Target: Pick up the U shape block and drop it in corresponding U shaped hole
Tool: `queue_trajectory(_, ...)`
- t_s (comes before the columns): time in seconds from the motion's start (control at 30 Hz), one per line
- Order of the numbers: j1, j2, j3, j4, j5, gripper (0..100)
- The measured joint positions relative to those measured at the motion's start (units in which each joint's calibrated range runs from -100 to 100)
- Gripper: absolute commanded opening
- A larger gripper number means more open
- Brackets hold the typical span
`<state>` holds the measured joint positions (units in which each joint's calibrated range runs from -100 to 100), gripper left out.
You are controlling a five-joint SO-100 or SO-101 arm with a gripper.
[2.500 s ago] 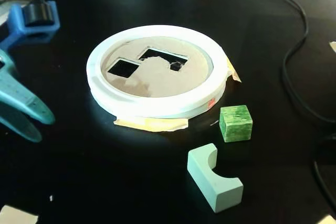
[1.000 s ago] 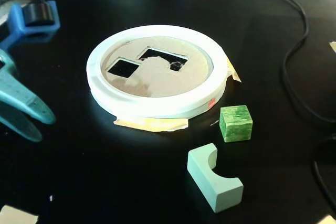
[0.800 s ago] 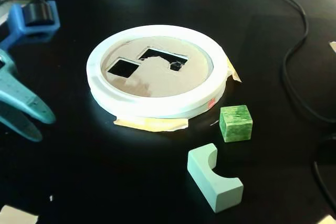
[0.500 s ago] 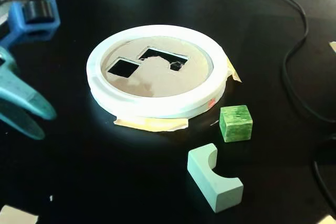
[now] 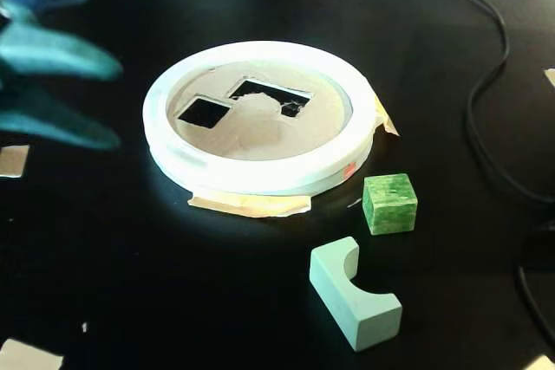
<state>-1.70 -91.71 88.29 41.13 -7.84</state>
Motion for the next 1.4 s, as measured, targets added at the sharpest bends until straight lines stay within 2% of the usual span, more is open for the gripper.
queue_trajectory(0.13,-0.3,12.39,-10.15,-1.94,0.05,91)
queue_trajectory(0.37,-0.8,53.95,-43.44,-2.81,0.59,91)
queue_trajectory(0.57,-0.5,85.6,-72.04,0.78,7.03,91)
queue_trajectory(0.67,-0.5,100.22,-89.12,10.38,12.5,91)
queue_trajectory(0.83,-0.4,117.97,-113.42,25.7,17.88,91)
queue_trajectory(1.0,0.5,134.02,-130.01,36.37,19.63,91)
queue_trajectory(1.17,0.3,140.17,-135.97,42.58,20.85,91)
queue_trajectory(1.4,1.5,143.2,-137.24,45.39,22.71,91)
